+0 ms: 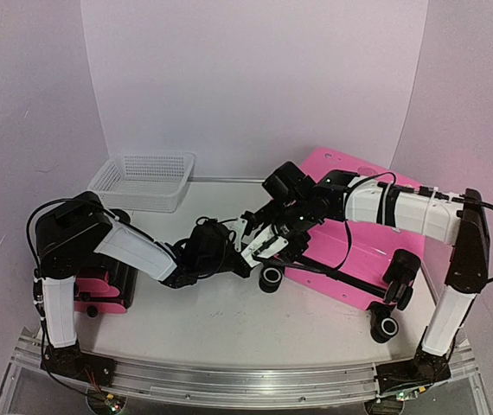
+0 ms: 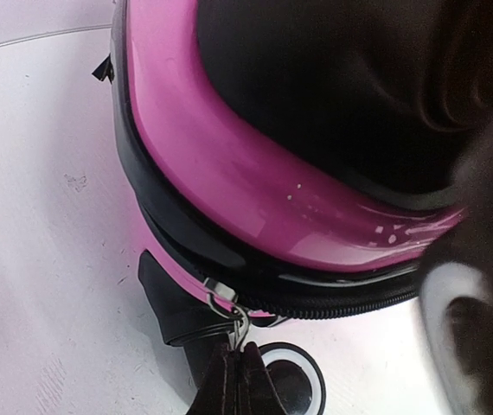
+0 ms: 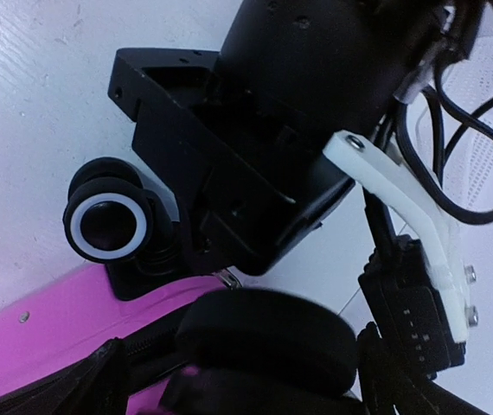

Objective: Open, take out, and arrange the luggage

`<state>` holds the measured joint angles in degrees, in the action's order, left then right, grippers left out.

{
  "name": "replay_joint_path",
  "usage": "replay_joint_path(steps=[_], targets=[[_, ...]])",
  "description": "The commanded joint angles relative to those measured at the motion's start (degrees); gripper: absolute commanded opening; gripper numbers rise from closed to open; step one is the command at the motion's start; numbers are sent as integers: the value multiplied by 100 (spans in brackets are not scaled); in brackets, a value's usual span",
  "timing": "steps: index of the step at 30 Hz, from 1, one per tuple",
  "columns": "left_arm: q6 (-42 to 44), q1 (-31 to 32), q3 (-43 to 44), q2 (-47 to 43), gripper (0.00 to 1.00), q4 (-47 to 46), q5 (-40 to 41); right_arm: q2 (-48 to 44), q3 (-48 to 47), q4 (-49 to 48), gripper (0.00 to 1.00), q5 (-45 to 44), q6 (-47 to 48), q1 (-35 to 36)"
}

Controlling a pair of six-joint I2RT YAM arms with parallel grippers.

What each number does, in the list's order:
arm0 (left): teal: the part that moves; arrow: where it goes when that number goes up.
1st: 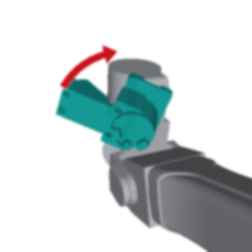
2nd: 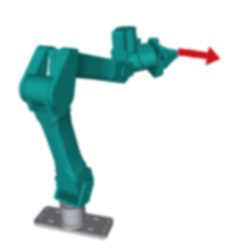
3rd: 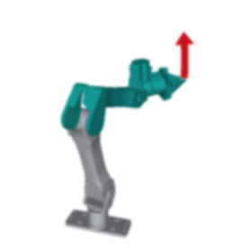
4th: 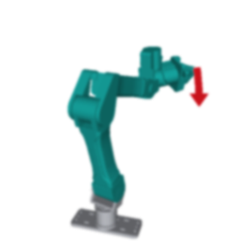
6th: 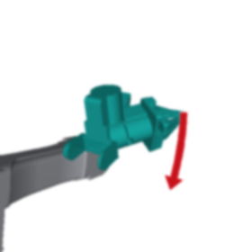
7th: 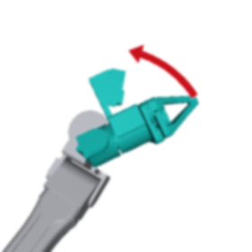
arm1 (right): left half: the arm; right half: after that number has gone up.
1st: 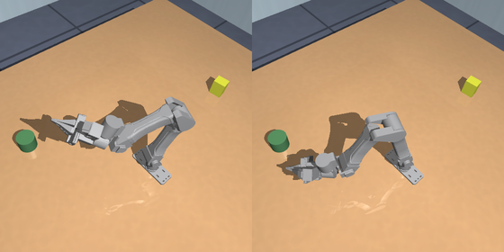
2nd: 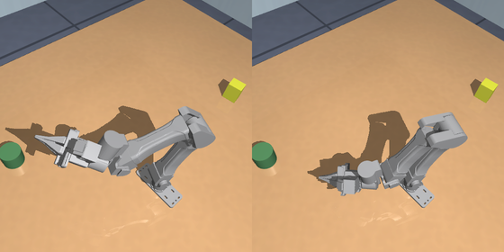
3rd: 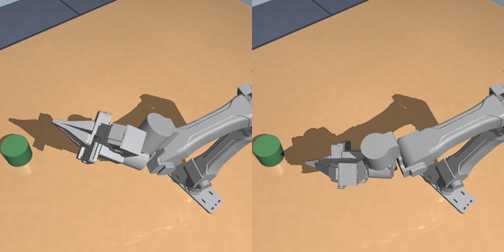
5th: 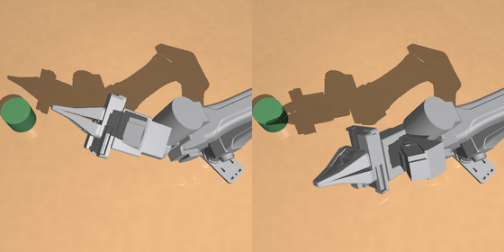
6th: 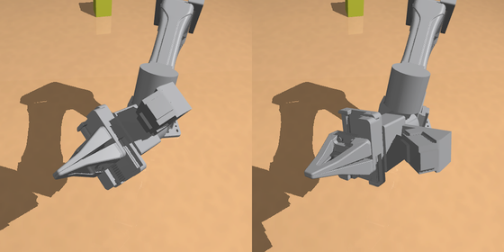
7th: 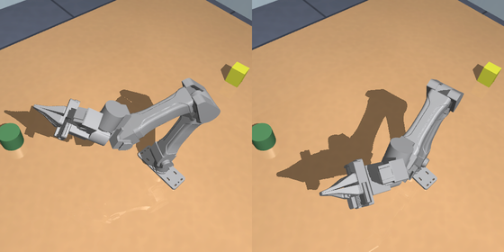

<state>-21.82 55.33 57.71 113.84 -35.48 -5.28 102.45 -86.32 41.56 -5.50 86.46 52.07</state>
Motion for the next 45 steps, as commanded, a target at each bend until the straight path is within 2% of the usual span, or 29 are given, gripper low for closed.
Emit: replay_joint_path(steps=[1, 9, 13, 22, 27, 32, 36, 39, 40, 44, 45], targets=[[22, 42, 18, -296, 0, -123, -191, 120, -283, -25, 83, -203, 258, 9], [84, -164, -38, -288, 0, -118, -106, -360, 461, -419, 55, -284, 98, 3], [119, -422, -82, -317, 0, -113, -92, -649, 720, -465, 37, -427, 8, 4], [368, -796, 166, -221, 0, 42, -120, -1602, 1207, -75, 1, 330, -506, 9], [594, -841, 696, 50, 0, 339, -212, -2008, 1489, 179, 0, 774, -731, 3], [764, -941, 1558, 688, 0, 574, -515, -2281, 1665, 221, 0, 1210, -959, 10], [863, -1005, 2217, 1083, 0, 830, -771, -2236, 1624, 127, 0, 1147, -1206, 5], [996, -1060, 2601, 1160, 0, 1371, -853, -2038, 1539, -454, 1, 879, -1990, 4], [1000, -1098, 2603, 1072, 2, 1582, -742, -1914, 1427, -626, 1, 746, -2329, 4], [869, -1373, 1791, 119, 40, 1982, -337, -1247, 813, -875, 1, 193, -3097, -41], [903, -1407, 1557, -259, 46, 2069, -300, -1120, 724, -967, 4, 162, -3207, -96]])
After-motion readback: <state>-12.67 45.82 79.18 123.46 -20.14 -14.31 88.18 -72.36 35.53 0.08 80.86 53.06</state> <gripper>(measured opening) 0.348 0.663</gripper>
